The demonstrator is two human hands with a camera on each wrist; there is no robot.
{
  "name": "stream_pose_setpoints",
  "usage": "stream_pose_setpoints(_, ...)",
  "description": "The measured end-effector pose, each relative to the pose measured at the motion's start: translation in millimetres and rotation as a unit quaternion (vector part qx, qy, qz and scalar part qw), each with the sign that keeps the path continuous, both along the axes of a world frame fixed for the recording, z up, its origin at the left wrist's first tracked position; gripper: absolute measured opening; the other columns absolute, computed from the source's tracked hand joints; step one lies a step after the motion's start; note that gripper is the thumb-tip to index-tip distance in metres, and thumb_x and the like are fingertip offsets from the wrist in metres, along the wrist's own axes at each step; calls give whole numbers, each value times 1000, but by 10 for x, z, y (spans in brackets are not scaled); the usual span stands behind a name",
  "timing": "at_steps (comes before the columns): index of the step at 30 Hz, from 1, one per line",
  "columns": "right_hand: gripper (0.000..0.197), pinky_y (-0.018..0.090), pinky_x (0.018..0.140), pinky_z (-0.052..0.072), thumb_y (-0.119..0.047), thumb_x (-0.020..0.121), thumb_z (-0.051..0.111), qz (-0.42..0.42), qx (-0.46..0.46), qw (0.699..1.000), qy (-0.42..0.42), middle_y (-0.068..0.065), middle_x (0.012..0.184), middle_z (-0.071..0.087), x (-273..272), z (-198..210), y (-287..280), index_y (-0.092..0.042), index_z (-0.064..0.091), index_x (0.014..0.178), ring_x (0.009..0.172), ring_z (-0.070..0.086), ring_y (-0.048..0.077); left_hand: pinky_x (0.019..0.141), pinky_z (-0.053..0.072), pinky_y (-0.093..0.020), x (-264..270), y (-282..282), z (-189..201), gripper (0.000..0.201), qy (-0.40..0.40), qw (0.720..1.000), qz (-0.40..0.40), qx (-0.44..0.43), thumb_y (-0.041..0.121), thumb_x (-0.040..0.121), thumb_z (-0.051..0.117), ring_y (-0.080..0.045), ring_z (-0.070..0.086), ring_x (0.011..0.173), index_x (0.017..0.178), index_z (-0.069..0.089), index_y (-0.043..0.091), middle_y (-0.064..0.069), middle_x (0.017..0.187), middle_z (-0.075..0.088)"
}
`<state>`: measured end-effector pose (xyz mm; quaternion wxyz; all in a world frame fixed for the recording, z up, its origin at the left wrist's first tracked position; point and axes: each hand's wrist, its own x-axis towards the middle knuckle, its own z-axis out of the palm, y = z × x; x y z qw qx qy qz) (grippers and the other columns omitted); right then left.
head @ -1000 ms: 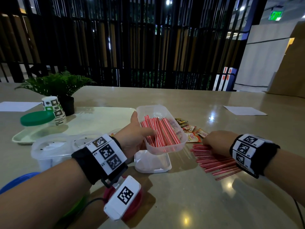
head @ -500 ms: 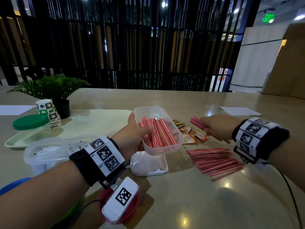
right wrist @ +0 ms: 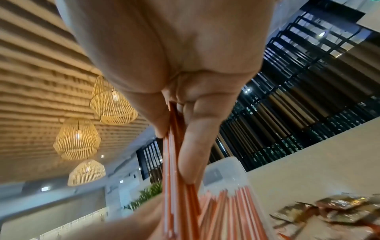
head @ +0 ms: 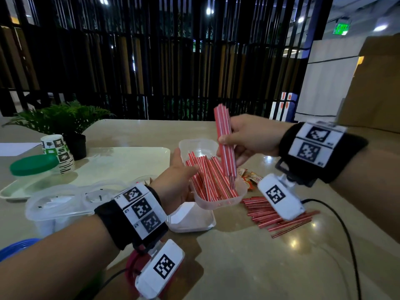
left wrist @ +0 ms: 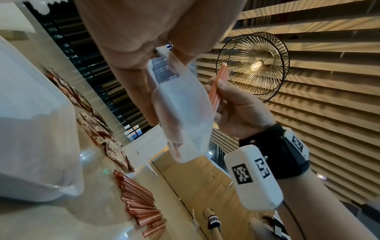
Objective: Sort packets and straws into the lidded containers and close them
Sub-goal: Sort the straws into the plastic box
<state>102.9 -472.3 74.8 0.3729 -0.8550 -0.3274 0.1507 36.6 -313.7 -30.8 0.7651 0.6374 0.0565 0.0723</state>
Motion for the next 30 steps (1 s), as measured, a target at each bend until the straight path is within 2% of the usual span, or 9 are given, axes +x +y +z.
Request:
stream_pose_setpoints(3,9,26,56,58,-14,101,45,-1,-75,997,11,16,86,69,11,-122,90,-7,48,105,62,66,20,79,55,-62,-19,-36,4,52,-11,1000,-4,5,15,102,43,-34,68,101,141,27,44,-7,125,60)
stream_pose_setpoints(5,6,27,60,58,-15,100,47,-11,-109,994,0,15,84,69,35,-171,134,-10,50,98,62,66,21,80,55,-61,-29,-46,0,54,-13,1000,-11,9,17,102,45,-34,67,104,141,25,48,-5,126,60)
stream_pose_setpoints(9,6,30,61,59,-13,96,56,-33,-133,990,-38,12,78,69,61,-232,183,-9,53,92,63,68,22,80,55,-61,-17,-69,1,56,-14,1000,-11,21,19,102,45,-35,64,109,141,22,51,-6,132,56)
stream_pose_setpoints(12,20,39,71,61,-15,91,63,-29,-153,986,-55,15,90,71,83,-257,193,-4,56,107,75,72,28,81,55,-61,-15,-72,-4,57,-21,999,-10,22,16,102,43,-35,63,109,142,21,50,-5,131,56)
stream_pose_setpoints(14,29,43,77,59,-16,89,65,-17,-182,980,-74,14,92,73,84,-268,198,1,59,112,79,73,27,80,55,-61,-15,-68,-17,57,-25,999,-12,18,15,102,43,-35,65,107,143,21,49,-5,129,58)
stream_pose_setpoints(18,43,37,71,60,-14,89,65,-36,-159,984,-68,14,93,72,78,-303,217,-4,49,128,69,70,22,78,56,-59,-1,-62,-33,61,-21,1000,-4,12,14,102,43,-34,66,105,145,18,50,-5,129,58)
stream_pose_setpoints(20,41,36,72,60,-15,90,64,-28,-160,984,-73,13,94,71,79,-303,213,-4,50,127,74,71,21,77,56,-59,5,-59,-39,60,-20,1000,2,8,14,102,43,-34,66,104,145,19,49,-7,128,58)
stream_pose_setpoints(24,26,37,78,60,-22,90,64,-4,-179,979,-100,10,100,71,71,-263,182,-7,64,111,89,70,22,77,57,-58,7,-52,-51,57,-18,1000,5,3,14,102,44,-33,67,102,144,22,46,-8,126,60)
stream_pose_setpoints(30,29,37,80,58,-25,92,61,14,-173,974,-147,6,107,65,97,-155,86,-11,62,117,98,65,23,77,57,-58,19,-8,-69,55,-4,1000,16,-2,12,103,43,-34,67,102,144,21,42,-9,124,60)
